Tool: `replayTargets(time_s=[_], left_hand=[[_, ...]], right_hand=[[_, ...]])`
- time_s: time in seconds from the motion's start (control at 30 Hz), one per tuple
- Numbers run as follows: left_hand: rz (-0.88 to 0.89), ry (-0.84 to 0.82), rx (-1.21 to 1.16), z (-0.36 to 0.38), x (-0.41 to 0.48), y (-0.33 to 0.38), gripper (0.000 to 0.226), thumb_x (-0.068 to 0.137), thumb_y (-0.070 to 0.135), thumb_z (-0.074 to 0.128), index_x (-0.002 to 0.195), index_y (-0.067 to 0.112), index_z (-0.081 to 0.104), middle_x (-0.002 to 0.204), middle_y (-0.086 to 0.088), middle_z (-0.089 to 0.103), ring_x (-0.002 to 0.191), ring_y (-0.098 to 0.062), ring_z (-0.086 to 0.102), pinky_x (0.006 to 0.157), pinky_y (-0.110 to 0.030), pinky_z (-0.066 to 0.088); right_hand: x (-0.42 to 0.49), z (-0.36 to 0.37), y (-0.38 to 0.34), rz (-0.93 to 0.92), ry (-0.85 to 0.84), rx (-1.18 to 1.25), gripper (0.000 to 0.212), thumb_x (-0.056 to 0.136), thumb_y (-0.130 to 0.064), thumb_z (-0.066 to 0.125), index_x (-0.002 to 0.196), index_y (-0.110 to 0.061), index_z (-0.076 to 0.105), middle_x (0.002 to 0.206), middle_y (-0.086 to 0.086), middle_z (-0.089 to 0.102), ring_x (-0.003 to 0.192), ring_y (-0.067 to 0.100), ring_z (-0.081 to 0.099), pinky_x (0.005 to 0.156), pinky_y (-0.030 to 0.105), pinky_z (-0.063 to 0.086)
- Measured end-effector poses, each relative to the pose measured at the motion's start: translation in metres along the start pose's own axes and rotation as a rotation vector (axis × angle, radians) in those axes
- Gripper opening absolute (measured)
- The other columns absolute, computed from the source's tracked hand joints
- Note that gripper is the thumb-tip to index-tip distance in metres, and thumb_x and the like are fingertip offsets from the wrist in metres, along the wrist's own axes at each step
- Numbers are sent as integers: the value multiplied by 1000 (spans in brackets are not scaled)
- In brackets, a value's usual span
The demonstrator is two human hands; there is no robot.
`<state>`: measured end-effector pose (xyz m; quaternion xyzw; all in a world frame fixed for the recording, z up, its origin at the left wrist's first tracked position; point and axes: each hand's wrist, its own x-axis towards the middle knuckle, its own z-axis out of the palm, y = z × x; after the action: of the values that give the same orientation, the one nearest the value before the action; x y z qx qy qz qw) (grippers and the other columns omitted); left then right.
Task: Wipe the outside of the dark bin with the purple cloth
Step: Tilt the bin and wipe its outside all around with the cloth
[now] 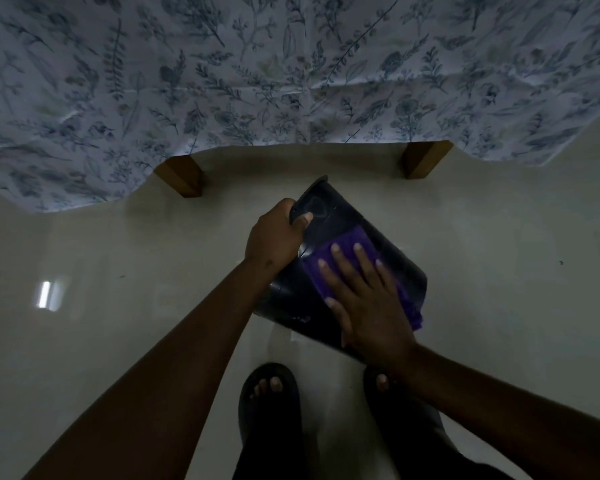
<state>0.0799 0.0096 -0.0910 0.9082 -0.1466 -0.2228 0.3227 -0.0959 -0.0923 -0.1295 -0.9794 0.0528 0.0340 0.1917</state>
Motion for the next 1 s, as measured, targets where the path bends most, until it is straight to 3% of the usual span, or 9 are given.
replayTargets(time_s=[0.07, 0.17, 0.27, 0.33, 0.47, 0.53, 0.67, 0.83, 1.0], left_hand=[[10, -5, -7, 0, 1, 2, 25, 96, 36, 49, 104, 14, 58, 92, -6, 66, 82, -24, 63, 72, -34, 49], [35, -22, -29, -2, 0, 3, 26, 96, 36, 50, 106, 13, 59, 95, -6, 67, 85, -23, 63, 76, -37, 51], [33, -7, -46, -3, -4, 3, 27, 96, 36, 51, 107, 13, 59, 96, -6, 68, 86, -23, 64, 77, -36, 51], [10, 9, -44, -3, -4, 1, 27, 96, 36, 51, 107, 13, 59, 97, -6, 68, 86, -23, 64, 77, -36, 52], [-14, 19, -14, 0, -2, -1, 27, 95, 37, 51, 106, 14, 59, 95, -5, 67, 85, -24, 64, 76, -35, 51], [0, 9, -17, 0, -1, 0, 28, 96, 37, 50, 109, 14, 59, 98, -5, 67, 88, -23, 63, 79, -35, 52], [82, -77, -39, -9, -4, 6, 25, 97, 30, 50, 117, 15, 56, 104, -1, 64, 90, -16, 58, 68, -20, 41], [85, -86, -114, -14, -32, -11, 33, 98, 33, 49, 127, 16, 50, 108, 5, 62, 93, -10, 59, 69, -11, 41], [42, -23, -94, -5, -12, -5, 27, 97, 34, 50, 117, 16, 56, 99, 3, 63, 86, -13, 60, 64, -14, 41]], right_hand=[[4, -3, 4, 17, 16, 35, 54, 99, -46, 23, 150, -34, 9, 161, -5, 8, 149, 22, 1, 117, 45, 8], [55, -9, 29, 251, 82, 195, 53, 100, -46, 22, 150, -29, 22, 158, 1, 25, 146, 23, 22, 117, 45, 20], [98, -18, 60, 458, -33, 461, 53, 100, -50, 21, 149, -32, 29, 153, 1, 38, 137, 24, 40, 113, 45, 31], [87, -17, 52, 428, -6, 384, 51, 101, -47, 24, 149, -31, 28, 154, 0, 36, 139, 22, 37, 114, 42, 29], [25, -10, 10, 82, 20, 92, 53, 99, -47, 21, 150, -33, 16, 160, -6, 13, 149, 20, 6, 116, 41, 8], [22, -8, 15, 24, 35, 75, 52, 99, -48, 21, 149, -35, 17, 160, -7, 14, 149, 20, 7, 116, 43, 9], [65, -18, 42, 190, 60, 199, 49, 102, -42, 26, 148, -29, 28, 156, -1, 31, 143, 21, 29, 114, 41, 25], [93, -22, 68, 414, -142, 497, 49, 102, -44, 24, 149, -29, 30, 153, 1, 38, 137, 23, 40, 110, 36, 29], [29, -10, 16, 60, 17, 108, 54, 98, -47, 24, 150, -33, 18, 160, -8, 12, 148, 16, 2, 117, 41, 6]])
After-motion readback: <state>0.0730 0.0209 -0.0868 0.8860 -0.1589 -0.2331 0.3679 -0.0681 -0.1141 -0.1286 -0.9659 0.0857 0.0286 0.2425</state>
